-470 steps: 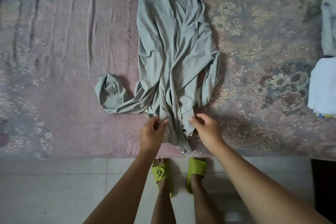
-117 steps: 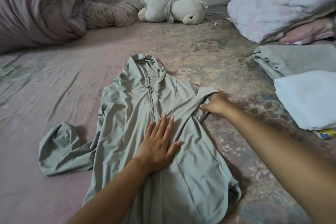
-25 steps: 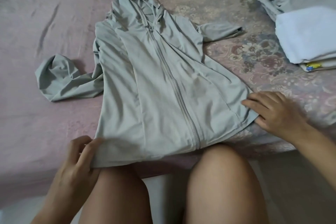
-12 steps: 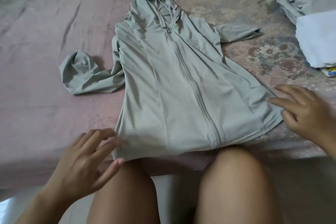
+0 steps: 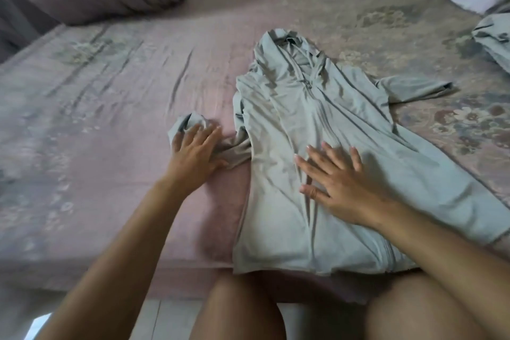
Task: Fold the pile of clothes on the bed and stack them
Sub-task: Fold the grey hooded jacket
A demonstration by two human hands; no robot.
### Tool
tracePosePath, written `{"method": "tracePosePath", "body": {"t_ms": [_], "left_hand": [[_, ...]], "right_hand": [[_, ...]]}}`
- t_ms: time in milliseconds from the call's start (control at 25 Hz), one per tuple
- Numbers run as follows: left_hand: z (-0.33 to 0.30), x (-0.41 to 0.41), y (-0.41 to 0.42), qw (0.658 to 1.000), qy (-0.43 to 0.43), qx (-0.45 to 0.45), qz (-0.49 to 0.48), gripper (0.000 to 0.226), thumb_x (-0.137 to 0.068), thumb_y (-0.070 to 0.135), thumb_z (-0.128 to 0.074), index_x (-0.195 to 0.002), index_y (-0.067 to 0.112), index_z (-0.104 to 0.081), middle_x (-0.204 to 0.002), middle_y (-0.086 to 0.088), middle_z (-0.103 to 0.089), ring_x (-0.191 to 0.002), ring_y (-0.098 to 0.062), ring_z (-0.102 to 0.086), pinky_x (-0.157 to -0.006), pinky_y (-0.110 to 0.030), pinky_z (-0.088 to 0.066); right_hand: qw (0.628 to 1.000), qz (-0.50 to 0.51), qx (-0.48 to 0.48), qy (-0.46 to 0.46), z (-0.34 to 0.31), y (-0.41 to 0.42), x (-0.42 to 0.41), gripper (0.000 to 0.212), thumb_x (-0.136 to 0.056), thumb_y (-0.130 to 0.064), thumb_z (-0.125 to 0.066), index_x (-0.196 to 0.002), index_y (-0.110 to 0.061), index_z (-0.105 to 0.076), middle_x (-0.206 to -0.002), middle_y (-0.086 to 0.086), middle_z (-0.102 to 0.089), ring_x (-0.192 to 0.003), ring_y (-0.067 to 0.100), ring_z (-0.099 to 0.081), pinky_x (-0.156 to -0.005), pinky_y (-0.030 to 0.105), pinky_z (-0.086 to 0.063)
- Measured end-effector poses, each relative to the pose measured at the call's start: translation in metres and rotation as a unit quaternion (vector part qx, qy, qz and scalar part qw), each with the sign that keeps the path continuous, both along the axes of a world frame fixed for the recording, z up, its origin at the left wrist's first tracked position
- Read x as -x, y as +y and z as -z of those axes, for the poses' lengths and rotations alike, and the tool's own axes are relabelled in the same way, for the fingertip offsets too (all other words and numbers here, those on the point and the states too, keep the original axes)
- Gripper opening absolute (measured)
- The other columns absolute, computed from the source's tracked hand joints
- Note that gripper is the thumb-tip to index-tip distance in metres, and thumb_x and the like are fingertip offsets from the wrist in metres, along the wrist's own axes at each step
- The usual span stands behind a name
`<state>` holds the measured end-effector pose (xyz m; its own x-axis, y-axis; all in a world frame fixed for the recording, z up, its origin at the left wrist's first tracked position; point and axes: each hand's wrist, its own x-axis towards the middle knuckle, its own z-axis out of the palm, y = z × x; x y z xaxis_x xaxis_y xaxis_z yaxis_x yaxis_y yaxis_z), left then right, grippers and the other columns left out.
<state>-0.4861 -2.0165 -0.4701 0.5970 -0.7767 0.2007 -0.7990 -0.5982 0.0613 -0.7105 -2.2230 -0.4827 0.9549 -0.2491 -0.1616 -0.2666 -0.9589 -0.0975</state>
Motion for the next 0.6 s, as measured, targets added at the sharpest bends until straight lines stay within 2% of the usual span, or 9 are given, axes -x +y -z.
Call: {"method": "tracePosePath", "body": {"t_ms": [80,200,280,320,400,440,480,560,600], "left_hand": [[-0.007,-0.014,-0.001,0.998,0.058,-0.022,-0.002,0.035,-0.083,0.035,-0.066,-0.100,0.005,-0.064,-0.106,-0.012,-0.063,-0.106,-0.033,-0.058,-0.085,-0.039,-0.035],[-0.031,-0.036,0.023,0.992,0.054,0.063,-0.096,0.019,-0.088,0.021,-0.063,-0.098,0.006,-0.060,-0.103,-0.016,-0.059,-0.093,-0.037,-0.058,-0.070,-0.039,-0.039],[-0.047,-0.062,0.060,0.970,0.005,0.118,-0.215,0.016,-0.090,0.015,-0.058,-0.102,0.005,-0.059,-0.107,-0.022,-0.053,-0.093,-0.043,-0.056,-0.072,-0.046,-0.042],[-0.049,-0.072,0.077,0.954,-0.003,0.111,-0.280,0.016,-0.091,0.012,-0.056,-0.105,0.004,-0.058,-0.109,-0.024,-0.050,-0.094,-0.045,-0.055,-0.074,-0.049,-0.043],[-0.044,-0.084,0.097,0.925,-0.011,0.012,-0.379,0.022,-0.090,0.007,-0.052,-0.111,0.003,-0.058,-0.115,-0.026,-0.044,-0.103,-0.045,-0.050,-0.082,-0.051,-0.043],[-0.037,-0.084,0.099,0.922,-0.020,-0.040,-0.383,0.027,-0.089,0.007,-0.052,-0.115,0.004,-0.058,-0.121,-0.025,-0.042,-0.111,-0.044,-0.046,-0.088,-0.051,-0.040],[-0.027,-0.085,0.099,0.936,-0.025,-0.056,-0.346,0.033,-0.088,0.011,-0.054,-0.121,0.007,-0.057,-0.130,-0.023,-0.040,-0.120,-0.041,-0.040,-0.096,-0.051,-0.034],[-0.011,-0.088,0.097,0.980,0.015,-0.011,-0.197,0.038,-0.091,0.025,-0.054,-0.129,0.018,-0.056,-0.144,-0.013,-0.040,-0.136,-0.031,-0.030,-0.108,-0.050,-0.019],[-0.009,-0.089,0.096,0.986,0.074,0.030,-0.147,0.037,-0.094,0.034,-0.049,-0.129,0.022,-0.057,-0.144,-0.007,-0.045,-0.137,-0.026,-0.033,-0.110,-0.047,-0.018]], "right_hand": [[1.000,-0.008,-0.025,-0.005,-0.006,0.010,-0.023,0.097,-0.055,-0.083,0.029,-0.143,-0.045,0.018,-0.157,-0.015,0.017,-0.140,0.005,0.025,-0.113,0.053,0.010],[0.999,-0.010,-0.035,0.023,-0.011,0.020,-0.050,0.068,-0.087,-0.071,-0.004,-0.147,-0.042,0.011,-0.157,-0.011,0.019,-0.142,0.009,0.023,-0.115,0.054,0.009],[0.998,-0.006,-0.037,0.044,-0.012,0.026,-0.064,0.062,-0.096,-0.060,-0.017,-0.147,-0.042,0.011,-0.157,-0.009,0.021,-0.142,0.011,0.025,-0.115,0.055,0.009],[0.998,-0.008,-0.032,0.045,-0.011,0.029,-0.071,0.062,-0.096,-0.059,-0.019,-0.147,-0.041,0.011,-0.156,-0.009,0.021,-0.142,0.012,0.025,-0.114,0.056,0.009],[0.999,-0.012,-0.033,0.036,-0.009,0.035,-0.089,0.062,-0.097,-0.058,-0.021,-0.149,-0.040,0.008,-0.158,-0.008,0.019,-0.143,0.013,0.021,-0.115,0.055,0.008],[0.999,-0.012,-0.038,0.028,-0.009,0.038,-0.098,0.062,-0.097,-0.056,-0.023,-0.149,-0.039,0.005,-0.158,-0.007,0.016,-0.144,0.013,0.019,-0.115,0.054,0.007],[0.999,-0.013,-0.039,0.017,-0.010,0.042,-0.108,0.061,-0.098,-0.055,-0.024,-0.150,-0.038,0.003,-0.159,-0.006,0.014,-0.145,0.013,0.017,-0.115,0.053,0.007],[0.999,-0.020,-0.033,-0.008,-0.013,0.048,-0.133,0.060,-0.099,-0.053,-0.026,-0.151,-0.035,-0.001,-0.160,-0.005,0.010,-0.145,0.013,0.014,-0.116,0.052,0.005],[0.999,-0.028,-0.031,-0.014,-0.015,0.051,-0.146,0.060,-0.099,-0.051,-0.027,-0.151,-0.033,-0.002,-0.160,-0.005,0.008,-0.146,0.012,0.012,-0.116,0.050,0.004]]}}
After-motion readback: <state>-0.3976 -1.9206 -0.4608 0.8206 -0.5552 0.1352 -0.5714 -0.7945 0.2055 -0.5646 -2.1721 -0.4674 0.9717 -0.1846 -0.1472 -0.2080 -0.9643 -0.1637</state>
